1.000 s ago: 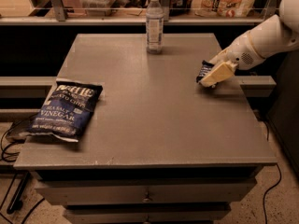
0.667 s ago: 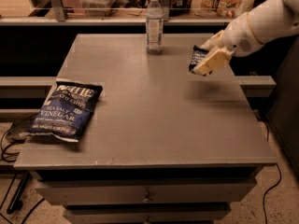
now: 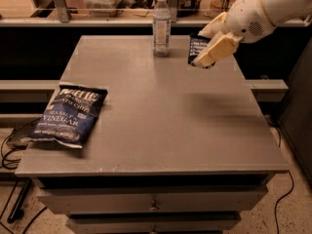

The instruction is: Move rxbar blueberry near blue chip bag

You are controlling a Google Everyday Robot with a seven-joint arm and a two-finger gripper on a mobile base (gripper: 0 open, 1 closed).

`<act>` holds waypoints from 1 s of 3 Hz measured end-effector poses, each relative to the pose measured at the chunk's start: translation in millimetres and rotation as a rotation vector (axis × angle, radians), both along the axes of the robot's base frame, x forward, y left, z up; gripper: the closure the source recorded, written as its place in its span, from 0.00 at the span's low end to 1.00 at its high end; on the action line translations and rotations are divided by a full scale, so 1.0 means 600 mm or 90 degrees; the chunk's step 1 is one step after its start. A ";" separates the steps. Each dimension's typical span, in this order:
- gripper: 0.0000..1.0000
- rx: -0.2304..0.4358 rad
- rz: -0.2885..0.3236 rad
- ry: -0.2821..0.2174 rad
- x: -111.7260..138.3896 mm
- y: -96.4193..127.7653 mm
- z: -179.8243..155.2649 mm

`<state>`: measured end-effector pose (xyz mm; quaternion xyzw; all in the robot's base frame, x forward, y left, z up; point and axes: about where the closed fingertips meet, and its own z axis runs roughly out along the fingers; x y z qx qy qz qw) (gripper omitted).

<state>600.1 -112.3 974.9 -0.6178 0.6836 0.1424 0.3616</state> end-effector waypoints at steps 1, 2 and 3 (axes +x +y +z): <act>1.00 -0.005 0.023 0.006 -0.003 0.021 -0.008; 1.00 0.028 0.071 0.013 -0.022 0.086 -0.019; 1.00 0.076 0.124 0.045 -0.052 0.166 -0.051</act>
Offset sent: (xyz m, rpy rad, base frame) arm -0.0342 0.1124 -0.0210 0.1375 0.0471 0.2300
